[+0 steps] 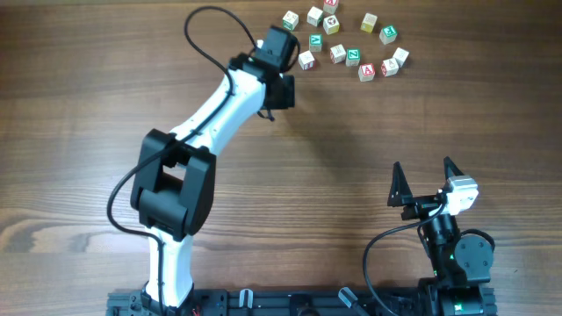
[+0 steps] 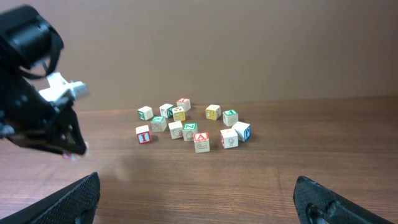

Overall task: Form a horizontal line
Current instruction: 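Lift the block and carry it left of the cluster, then lower the block onto the table and open the left gripper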

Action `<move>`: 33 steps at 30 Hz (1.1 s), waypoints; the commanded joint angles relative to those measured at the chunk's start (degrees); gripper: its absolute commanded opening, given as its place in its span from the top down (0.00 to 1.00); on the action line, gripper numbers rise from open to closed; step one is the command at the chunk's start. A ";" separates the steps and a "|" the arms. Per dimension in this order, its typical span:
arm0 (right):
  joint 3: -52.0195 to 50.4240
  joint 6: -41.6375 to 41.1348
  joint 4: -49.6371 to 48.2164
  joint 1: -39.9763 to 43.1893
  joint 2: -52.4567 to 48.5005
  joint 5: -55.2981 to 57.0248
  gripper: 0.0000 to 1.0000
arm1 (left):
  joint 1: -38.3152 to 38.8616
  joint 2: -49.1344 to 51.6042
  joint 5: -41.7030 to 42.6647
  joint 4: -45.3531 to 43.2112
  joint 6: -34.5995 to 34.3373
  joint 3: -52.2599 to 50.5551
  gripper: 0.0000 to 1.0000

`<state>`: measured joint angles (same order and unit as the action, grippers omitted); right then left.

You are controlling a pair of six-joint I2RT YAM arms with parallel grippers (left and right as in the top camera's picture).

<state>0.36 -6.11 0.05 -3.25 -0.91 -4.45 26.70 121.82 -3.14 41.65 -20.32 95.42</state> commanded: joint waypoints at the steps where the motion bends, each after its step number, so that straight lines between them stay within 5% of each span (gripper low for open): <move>1: -0.07 0.57 -0.13 -0.24 -0.02 0.52 0.00 | 1.09 0.76 0.09 -5.68 -2.67 -6.60 0.79; 6: -0.07 0.57 -0.13 -0.24 -0.02 0.52 0.00 | 2.25 0.76 0.07 -12.24 -3.10 -13.73 0.76; 17: -0.07 0.57 -0.13 -0.24 -0.02 0.52 0.00 | 4.11 0.76 0.11 -12.15 -3.10 -14.95 0.57; 33: -0.07 0.57 -0.13 -0.24 -0.02 0.52 0.00 | 5.33 0.74 -5.73 -12.37 -2.40 -14.95 0.50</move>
<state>0.36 -6.11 0.05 -3.25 -0.91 -4.47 32.01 121.08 -6.09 28.71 -23.03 81.69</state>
